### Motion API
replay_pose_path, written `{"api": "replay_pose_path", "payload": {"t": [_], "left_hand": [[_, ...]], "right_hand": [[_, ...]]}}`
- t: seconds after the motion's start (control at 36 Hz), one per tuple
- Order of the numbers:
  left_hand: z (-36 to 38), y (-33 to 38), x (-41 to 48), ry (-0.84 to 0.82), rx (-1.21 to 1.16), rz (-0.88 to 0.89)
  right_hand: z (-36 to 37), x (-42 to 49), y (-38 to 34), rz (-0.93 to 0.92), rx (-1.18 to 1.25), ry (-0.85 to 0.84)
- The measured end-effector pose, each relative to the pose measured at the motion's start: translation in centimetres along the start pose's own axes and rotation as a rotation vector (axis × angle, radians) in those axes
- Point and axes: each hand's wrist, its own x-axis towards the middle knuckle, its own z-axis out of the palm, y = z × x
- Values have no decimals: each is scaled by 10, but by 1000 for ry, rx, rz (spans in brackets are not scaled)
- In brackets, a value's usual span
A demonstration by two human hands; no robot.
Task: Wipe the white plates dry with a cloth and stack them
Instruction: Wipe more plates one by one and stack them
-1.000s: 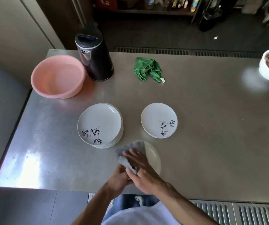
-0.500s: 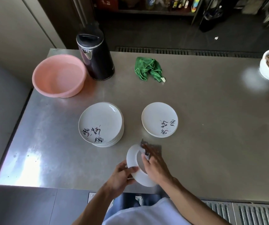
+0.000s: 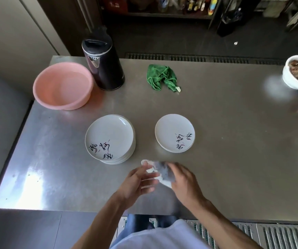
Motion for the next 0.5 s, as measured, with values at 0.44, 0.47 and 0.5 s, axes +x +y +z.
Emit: {"api": "replay_pose_path", "payload": {"t": [0.44,0.47,0.5], "left_hand": [[16,-5,20,197,323,233],[19,-4,23,222,301,239],[22,-3,27,246,277,239]], "right_hand": [[-34,37,39,702,738,206],[-34,36,42,729,729,237],[-34,34,45,749,720,265]]}}
